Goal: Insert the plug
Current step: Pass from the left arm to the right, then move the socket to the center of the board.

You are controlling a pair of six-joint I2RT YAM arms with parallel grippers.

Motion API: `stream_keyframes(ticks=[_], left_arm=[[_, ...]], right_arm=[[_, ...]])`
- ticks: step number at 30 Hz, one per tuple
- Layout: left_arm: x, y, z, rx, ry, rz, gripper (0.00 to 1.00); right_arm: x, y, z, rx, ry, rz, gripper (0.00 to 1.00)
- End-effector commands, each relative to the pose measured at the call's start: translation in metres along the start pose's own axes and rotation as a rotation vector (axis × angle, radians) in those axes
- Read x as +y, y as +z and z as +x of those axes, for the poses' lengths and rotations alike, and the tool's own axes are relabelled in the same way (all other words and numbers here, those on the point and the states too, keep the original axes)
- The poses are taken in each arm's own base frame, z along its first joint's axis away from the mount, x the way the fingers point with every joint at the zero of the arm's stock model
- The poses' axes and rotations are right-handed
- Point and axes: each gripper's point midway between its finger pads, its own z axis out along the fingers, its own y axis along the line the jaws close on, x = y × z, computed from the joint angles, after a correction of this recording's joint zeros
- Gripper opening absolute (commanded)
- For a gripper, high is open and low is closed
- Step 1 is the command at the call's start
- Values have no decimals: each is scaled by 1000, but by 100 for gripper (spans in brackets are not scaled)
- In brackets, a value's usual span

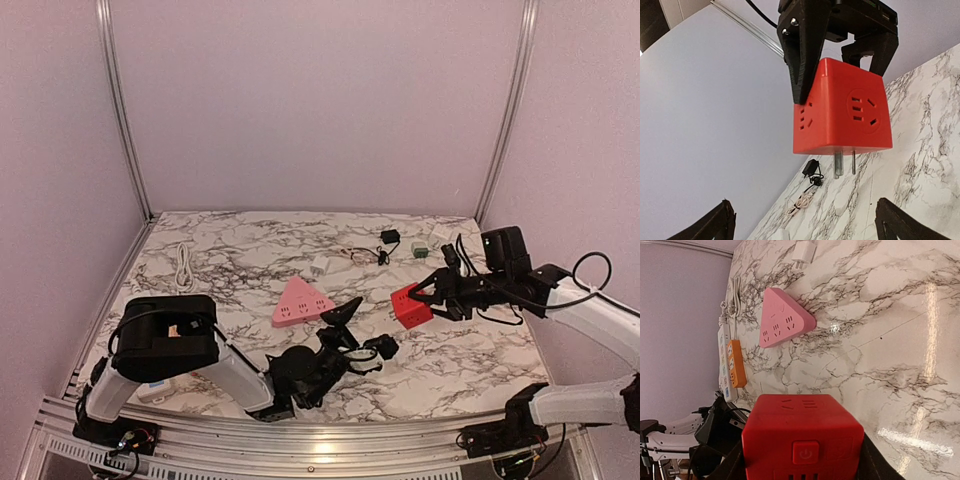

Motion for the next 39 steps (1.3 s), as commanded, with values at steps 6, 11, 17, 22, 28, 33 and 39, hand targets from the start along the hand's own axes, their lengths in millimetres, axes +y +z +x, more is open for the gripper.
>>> stream_keyframes(ticks=[6, 11, 17, 22, 28, 33, 39], left_arm=[[50, 16, 11, 103, -511, 127, 99], [73, 27, 39, 205, -683, 166, 99], [105, 42, 88, 366, -971, 220, 99], [134, 47, 130, 453, -1099, 179, 99], [148, 52, 192, 621, -1264, 117, 99], [133, 58, 227, 744, -1326, 116, 99], [113, 57, 258, 886, -1310, 84, 92]], right_arm=[[8, -16, -50, -155, -181, 111, 14], [2, -22, -63, -214, -203, 172, 14], [-1, -30, -71, -274, -220, 215, 12], [2, -34, -76, -308, -241, 215, 12], [1, -34, -78, -322, -251, 214, 11], [-2, -31, -75, -322, -239, 205, 11], [-7, -31, -70, -320, -228, 204, 12]])
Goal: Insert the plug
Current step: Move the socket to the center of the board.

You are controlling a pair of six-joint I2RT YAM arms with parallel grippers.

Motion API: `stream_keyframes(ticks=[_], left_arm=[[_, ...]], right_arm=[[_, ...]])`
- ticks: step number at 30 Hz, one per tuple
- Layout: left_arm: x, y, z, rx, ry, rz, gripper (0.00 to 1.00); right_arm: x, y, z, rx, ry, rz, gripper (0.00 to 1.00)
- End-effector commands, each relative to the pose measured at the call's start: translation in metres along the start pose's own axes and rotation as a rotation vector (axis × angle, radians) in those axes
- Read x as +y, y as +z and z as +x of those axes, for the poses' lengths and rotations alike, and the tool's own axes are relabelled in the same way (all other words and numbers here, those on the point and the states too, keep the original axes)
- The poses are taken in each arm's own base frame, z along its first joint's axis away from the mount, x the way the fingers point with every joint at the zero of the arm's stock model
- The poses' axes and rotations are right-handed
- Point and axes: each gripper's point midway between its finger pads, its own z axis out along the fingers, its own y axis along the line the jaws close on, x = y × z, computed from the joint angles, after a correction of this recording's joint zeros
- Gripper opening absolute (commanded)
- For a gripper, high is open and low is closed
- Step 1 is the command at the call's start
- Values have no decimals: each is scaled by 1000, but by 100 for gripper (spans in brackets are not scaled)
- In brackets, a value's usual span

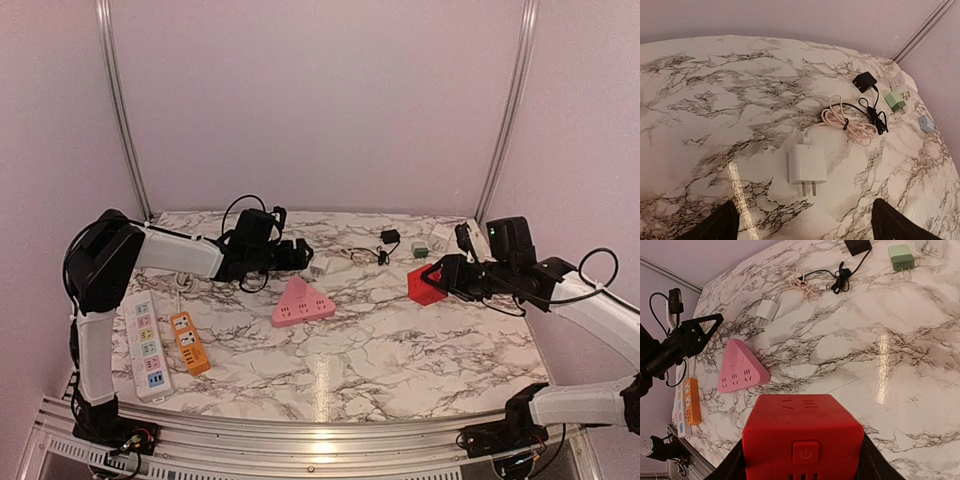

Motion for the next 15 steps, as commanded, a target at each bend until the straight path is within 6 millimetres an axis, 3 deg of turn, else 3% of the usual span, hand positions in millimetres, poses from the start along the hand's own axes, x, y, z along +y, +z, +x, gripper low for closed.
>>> stream_keyframes(ticks=[1, 4, 9, 15], left_arm=[[18, 16, 34, 140, -32, -83, 90], [22, 18, 45, 162, -42, -85, 86], [25, 17, 55, 183, -59, -91, 69], [21, 14, 70, 224, -77, -71, 61]], right_arm=[[6, -7, -14, -71, -9, -29, 12], [4, -6, -11, -69, -7, -25, 13], [4, -3, -10, -65, -7, -29, 13], [6, 0, -16, -73, -36, -16, 13]])
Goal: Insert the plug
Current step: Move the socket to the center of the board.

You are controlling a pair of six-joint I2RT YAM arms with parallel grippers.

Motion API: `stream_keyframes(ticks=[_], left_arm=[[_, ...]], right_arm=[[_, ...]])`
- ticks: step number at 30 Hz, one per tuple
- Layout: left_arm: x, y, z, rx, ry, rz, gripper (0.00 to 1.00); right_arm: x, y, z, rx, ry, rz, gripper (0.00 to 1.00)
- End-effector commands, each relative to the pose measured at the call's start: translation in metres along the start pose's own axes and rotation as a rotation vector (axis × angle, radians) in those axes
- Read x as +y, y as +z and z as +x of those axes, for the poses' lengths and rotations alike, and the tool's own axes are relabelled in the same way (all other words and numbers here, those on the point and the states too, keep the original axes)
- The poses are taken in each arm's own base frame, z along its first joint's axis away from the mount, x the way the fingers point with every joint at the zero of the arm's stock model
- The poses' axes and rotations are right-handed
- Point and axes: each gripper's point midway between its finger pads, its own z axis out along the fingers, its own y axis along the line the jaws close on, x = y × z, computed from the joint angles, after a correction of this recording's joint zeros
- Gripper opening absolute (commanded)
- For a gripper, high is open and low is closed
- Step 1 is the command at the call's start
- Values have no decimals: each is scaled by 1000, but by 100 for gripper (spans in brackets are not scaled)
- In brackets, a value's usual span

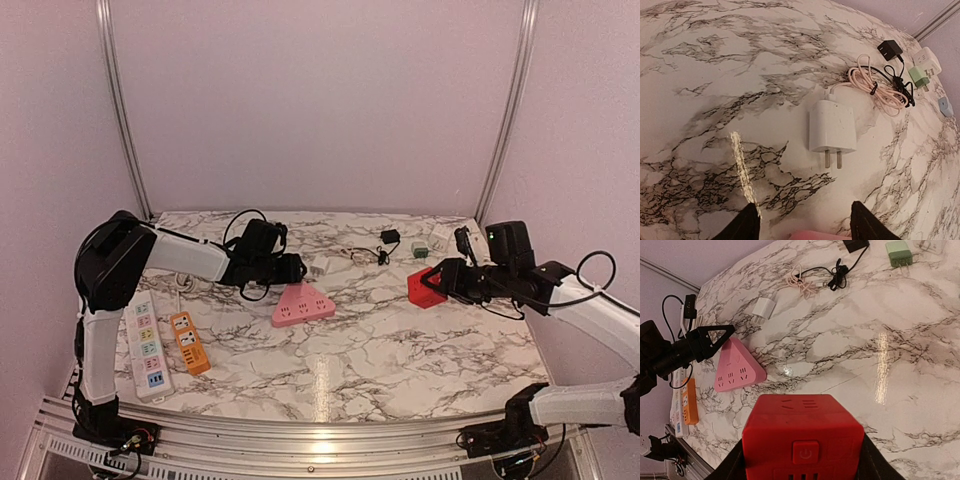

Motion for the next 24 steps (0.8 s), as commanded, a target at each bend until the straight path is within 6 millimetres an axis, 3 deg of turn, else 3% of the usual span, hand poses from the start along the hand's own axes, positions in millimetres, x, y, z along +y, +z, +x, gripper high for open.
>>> stream_keyframes(ticks=[1, 8, 15, 24], left_arm=[[3, 0, 22, 62, -18, -6, 60], [3, -9, 31, 71, -31, -26, 54], [-2, -23, 37, 58, -48, -59, 47], [-9, -41, 60, 57, -75, -90, 47]], right_arm=[[13, -4, -25, -79, -43, -21, 13], [25, -3, -31, -96, -85, -17, 13], [46, 13, -28, -75, -164, -47, 14], [77, 33, -22, -47, -302, -175, 12]])
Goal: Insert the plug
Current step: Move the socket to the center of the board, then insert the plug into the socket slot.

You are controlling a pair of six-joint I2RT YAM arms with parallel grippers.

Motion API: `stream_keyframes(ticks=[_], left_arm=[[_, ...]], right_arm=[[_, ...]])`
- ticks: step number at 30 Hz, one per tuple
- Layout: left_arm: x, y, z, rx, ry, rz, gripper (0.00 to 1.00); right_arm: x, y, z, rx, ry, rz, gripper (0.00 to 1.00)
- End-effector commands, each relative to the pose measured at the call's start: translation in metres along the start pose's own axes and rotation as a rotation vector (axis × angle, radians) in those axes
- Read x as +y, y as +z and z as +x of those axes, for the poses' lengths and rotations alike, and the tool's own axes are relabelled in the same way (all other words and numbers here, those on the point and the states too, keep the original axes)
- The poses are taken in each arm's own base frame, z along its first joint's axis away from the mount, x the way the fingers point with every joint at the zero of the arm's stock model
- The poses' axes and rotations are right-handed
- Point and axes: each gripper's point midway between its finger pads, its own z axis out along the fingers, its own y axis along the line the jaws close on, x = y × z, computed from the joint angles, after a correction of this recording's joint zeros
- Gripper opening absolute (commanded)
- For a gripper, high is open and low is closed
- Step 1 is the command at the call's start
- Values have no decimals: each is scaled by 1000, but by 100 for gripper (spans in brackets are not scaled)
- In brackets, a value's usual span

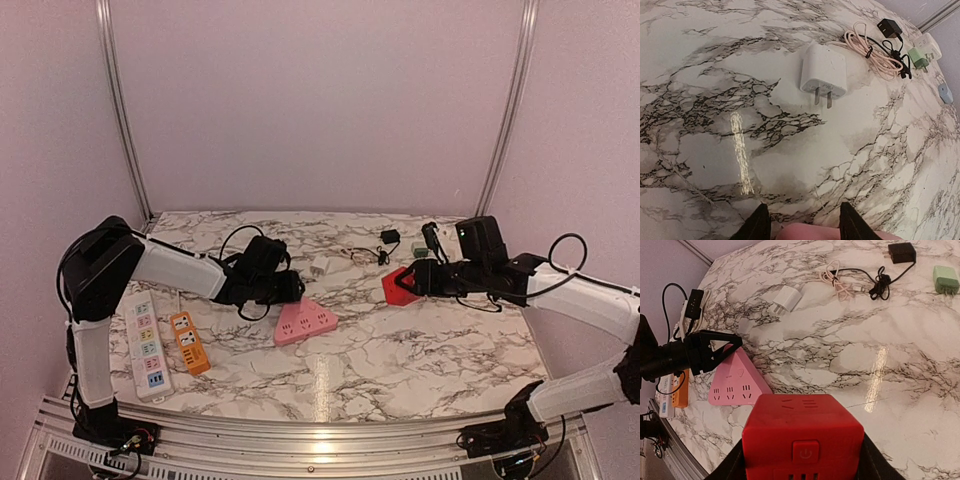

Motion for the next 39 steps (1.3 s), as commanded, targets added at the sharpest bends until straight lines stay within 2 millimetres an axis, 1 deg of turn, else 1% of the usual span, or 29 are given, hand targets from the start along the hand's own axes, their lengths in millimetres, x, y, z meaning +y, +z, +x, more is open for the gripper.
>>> stream_keyframes(ticks=[1, 7, 13, 18, 22, 26, 31, 36, 39], left_arm=[[7, -17, 16, 12, -25, -54, 47], [3, -32, 25, -2, -63, -48, 47], [-12, -49, 24, -31, -66, -22, 48], [-18, -55, 22, -43, -65, -9, 49], [-13, -62, 17, -70, -60, -28, 53], [-10, -74, 6, -113, -44, -47, 57], [-3, -87, 0, -147, -14, -76, 62], [4, -92, 2, -163, -12, -84, 69], [7, -94, 4, -163, -15, -89, 73]], right_arm=[[40, -1, -34, -89, -124, -127, 12], [60, 16, -23, -42, -185, -185, 12], [73, 32, -16, -23, -225, -198, 11], [88, 45, -13, -9, -291, -211, 11], [102, 62, -4, 17, -372, -177, 11], [112, 76, 10, 42, -423, -127, 11], [115, 85, 21, 66, -417, -95, 10], [117, 92, 33, 99, -397, -105, 10], [115, 94, 36, 110, -385, -95, 10]])
